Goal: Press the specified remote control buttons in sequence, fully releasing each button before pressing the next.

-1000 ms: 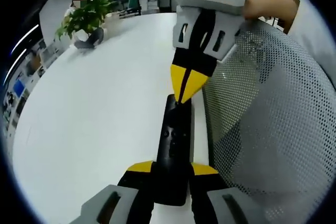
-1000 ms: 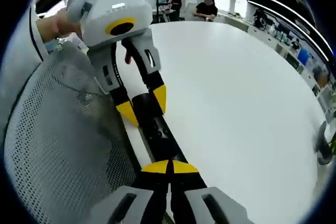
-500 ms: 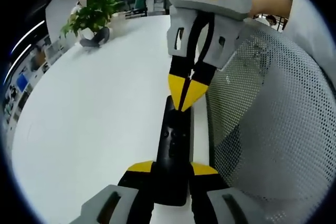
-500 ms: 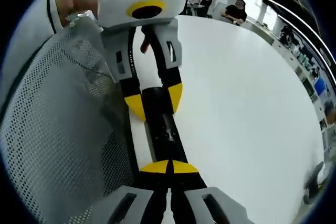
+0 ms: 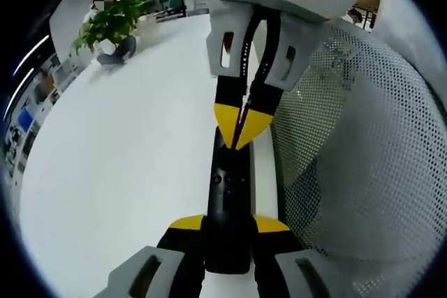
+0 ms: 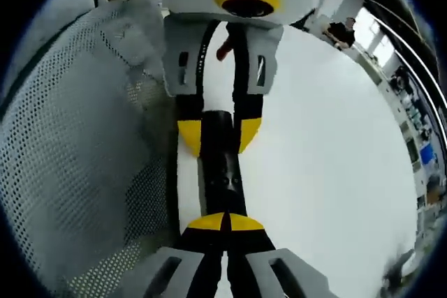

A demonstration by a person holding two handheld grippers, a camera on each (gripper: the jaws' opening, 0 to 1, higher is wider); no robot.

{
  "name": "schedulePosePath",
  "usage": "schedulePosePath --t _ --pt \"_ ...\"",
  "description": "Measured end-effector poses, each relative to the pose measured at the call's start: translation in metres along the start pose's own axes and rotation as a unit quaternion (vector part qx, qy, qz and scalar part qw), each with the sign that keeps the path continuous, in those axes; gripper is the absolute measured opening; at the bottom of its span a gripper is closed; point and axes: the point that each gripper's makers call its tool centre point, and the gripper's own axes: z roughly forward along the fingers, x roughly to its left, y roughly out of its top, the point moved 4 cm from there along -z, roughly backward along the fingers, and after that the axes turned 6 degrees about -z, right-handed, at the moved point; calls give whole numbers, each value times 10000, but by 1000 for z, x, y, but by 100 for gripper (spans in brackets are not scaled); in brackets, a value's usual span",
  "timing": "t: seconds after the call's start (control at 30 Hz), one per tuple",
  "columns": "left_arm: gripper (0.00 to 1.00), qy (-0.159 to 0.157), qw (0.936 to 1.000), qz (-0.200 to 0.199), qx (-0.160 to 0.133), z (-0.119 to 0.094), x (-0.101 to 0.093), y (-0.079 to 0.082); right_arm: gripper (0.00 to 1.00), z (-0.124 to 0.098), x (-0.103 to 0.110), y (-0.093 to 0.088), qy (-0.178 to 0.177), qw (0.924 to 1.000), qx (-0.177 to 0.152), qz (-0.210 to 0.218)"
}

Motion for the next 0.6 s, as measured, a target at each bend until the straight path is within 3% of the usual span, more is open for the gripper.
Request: schedulePosePath --t 0.1,0.4,0.6 --pt "24 -6 10000 -46 -82 0 0 -1 0 -3 0 -5 55 9983 -426 388" --pt "24 -14 9999 -62 -118 0 -1 -1 5 -1 0 0 210 9986 -470 108" --pt "24 -12 9998 -91 -182 0 -2 -2 3 1 -1 1 292 9987 -228 -361"
